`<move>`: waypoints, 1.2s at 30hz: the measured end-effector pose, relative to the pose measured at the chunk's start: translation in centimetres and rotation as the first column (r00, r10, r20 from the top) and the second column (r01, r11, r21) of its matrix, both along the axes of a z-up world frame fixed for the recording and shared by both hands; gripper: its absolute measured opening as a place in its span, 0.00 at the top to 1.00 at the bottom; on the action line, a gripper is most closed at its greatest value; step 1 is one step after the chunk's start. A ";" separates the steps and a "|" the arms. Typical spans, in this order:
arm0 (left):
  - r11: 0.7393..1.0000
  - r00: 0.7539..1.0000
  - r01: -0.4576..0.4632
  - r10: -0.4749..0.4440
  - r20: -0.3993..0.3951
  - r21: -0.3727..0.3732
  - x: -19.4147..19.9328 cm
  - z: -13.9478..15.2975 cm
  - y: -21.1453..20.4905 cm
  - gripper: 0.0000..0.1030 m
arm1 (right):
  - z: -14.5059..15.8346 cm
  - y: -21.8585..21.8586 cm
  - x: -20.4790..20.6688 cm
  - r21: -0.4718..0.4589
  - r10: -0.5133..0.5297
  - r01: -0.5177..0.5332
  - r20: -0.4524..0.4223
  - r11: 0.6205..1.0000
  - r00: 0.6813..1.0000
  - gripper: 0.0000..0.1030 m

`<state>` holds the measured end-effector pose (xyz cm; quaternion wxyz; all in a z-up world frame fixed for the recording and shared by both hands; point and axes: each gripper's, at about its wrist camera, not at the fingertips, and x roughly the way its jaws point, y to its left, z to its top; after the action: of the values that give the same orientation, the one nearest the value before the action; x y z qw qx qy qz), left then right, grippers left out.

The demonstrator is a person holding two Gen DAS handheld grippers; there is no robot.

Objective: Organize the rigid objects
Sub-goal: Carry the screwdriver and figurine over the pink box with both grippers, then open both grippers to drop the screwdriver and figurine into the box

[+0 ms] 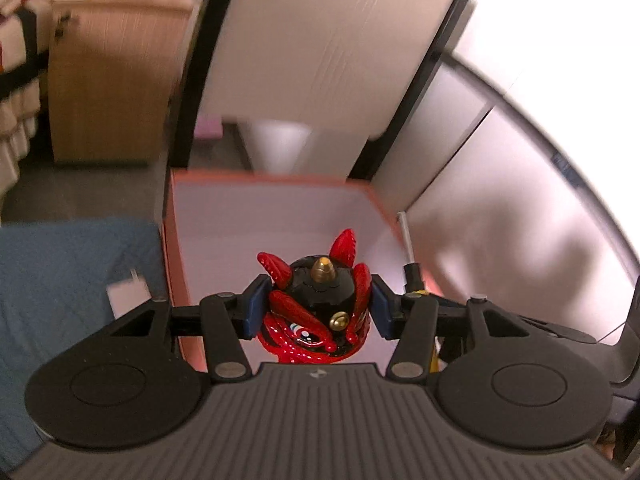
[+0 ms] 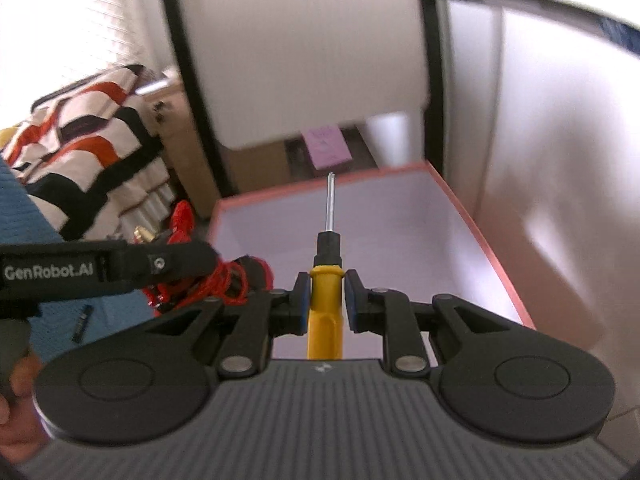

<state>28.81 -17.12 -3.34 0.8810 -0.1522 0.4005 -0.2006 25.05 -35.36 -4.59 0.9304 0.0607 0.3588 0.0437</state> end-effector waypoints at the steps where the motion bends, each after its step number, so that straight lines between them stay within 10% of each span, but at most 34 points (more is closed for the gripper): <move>1: 1.000 1.000 0.005 -0.005 -0.027 -0.008 0.4 -0.9 -0.3 0.44 | -0.7 -0.5 0.2 0.001 -0.008 0.008 -0.014 1.000 1.000 0.79; 21: 0.997 0.982 0.038 -0.024 -0.187 0.070 3.5 -7.5 -4.3 0.41 | -7.8 -4.6 2.1 0.036 -0.033 0.040 -0.195 0.999 0.980 0.78; 36: 0.999 1.000 0.004 -0.005 0.027 0.049 0.0 -0.8 -1.5 0.34 | -1.7 -3.4 -0.5 0.070 -0.012 0.014 -0.036 0.997 0.999 0.78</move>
<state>28.82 -18.66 -4.12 0.8894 -0.1270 0.3935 -0.1947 24.56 -38.75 -6.34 0.9214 0.0966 0.3731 0.0492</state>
